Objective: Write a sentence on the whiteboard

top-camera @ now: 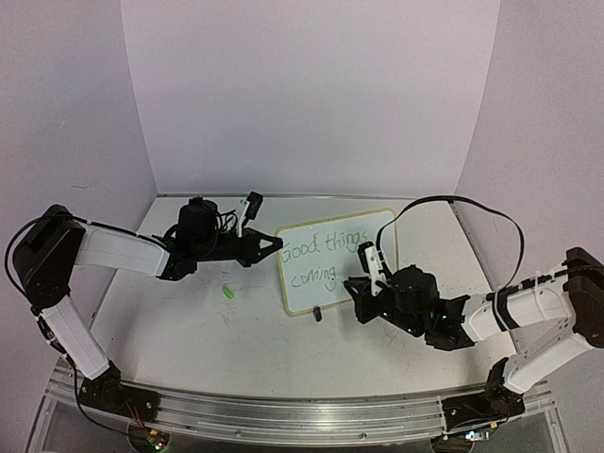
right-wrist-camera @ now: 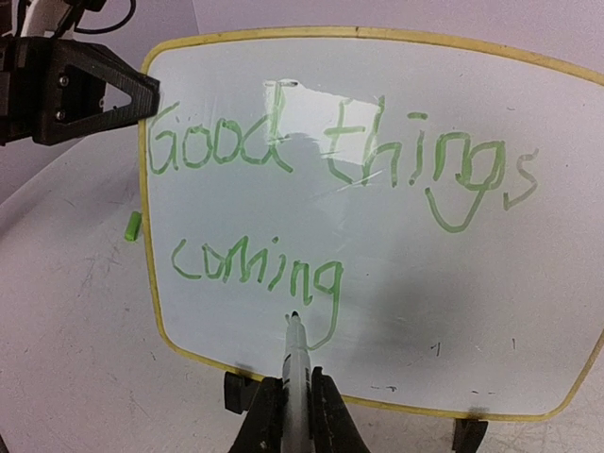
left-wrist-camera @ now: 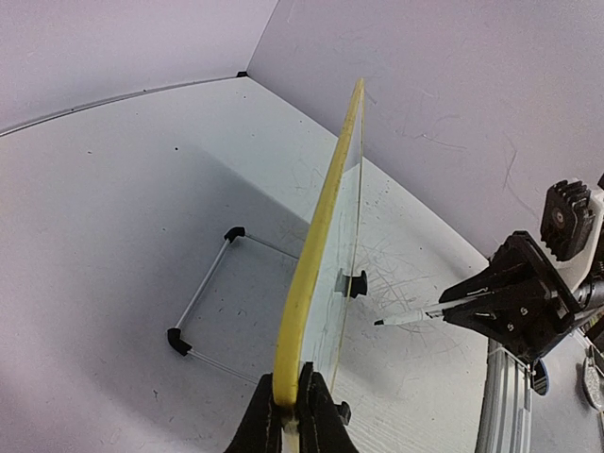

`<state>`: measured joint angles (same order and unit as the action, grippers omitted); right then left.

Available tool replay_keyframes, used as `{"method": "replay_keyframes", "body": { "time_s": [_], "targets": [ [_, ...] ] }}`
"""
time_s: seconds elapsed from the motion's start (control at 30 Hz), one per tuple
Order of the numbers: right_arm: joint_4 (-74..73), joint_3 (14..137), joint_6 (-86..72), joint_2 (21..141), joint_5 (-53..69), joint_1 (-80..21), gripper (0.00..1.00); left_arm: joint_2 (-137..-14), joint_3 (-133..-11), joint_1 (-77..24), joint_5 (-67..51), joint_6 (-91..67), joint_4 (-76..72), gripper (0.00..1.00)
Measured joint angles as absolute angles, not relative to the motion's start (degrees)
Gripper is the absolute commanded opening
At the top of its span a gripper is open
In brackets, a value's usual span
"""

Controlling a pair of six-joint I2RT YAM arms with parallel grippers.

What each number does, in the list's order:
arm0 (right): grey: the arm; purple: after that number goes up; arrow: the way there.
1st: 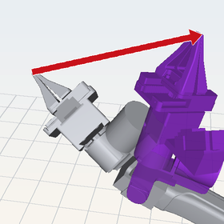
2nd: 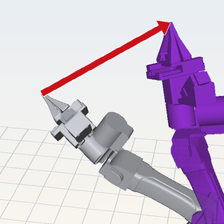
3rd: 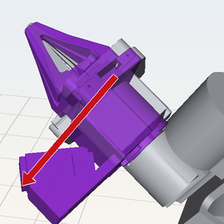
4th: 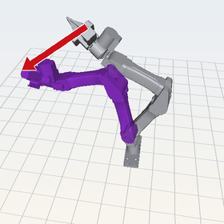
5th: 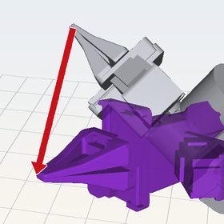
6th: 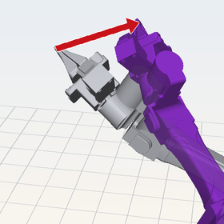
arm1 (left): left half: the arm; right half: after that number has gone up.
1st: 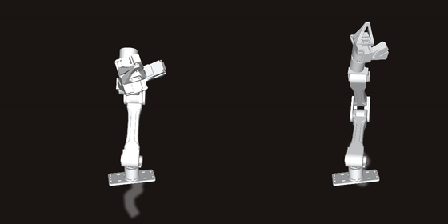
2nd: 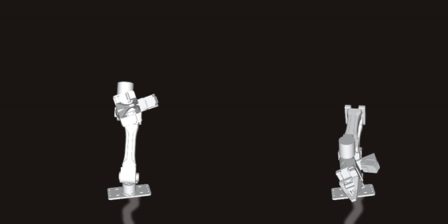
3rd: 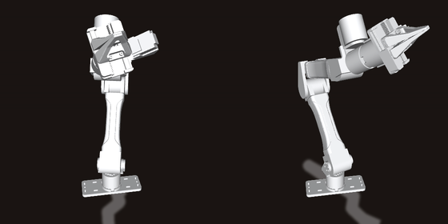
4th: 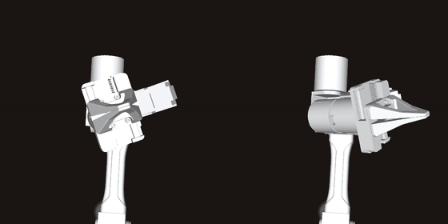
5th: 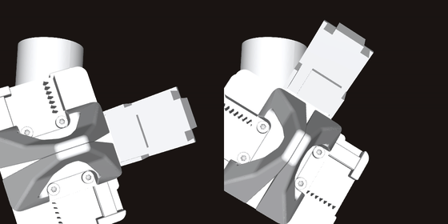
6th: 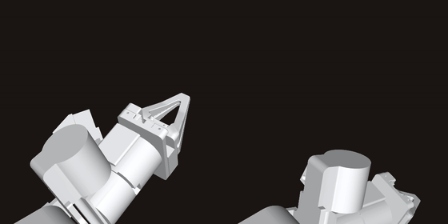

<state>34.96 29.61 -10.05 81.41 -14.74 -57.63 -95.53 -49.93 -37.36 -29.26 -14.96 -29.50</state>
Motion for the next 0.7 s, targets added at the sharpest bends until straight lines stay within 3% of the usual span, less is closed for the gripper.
{"method": "replay_keyframes", "body": {
  "time_s": [0.7],
  "targets": [
    [35.06, 30.02, -12.12, 82.78, -19.72, -57.63, 0.0, -95.53, -49.93, -37.36, -29.28, -14.96, -29.47, 0.0]
  ]
}}
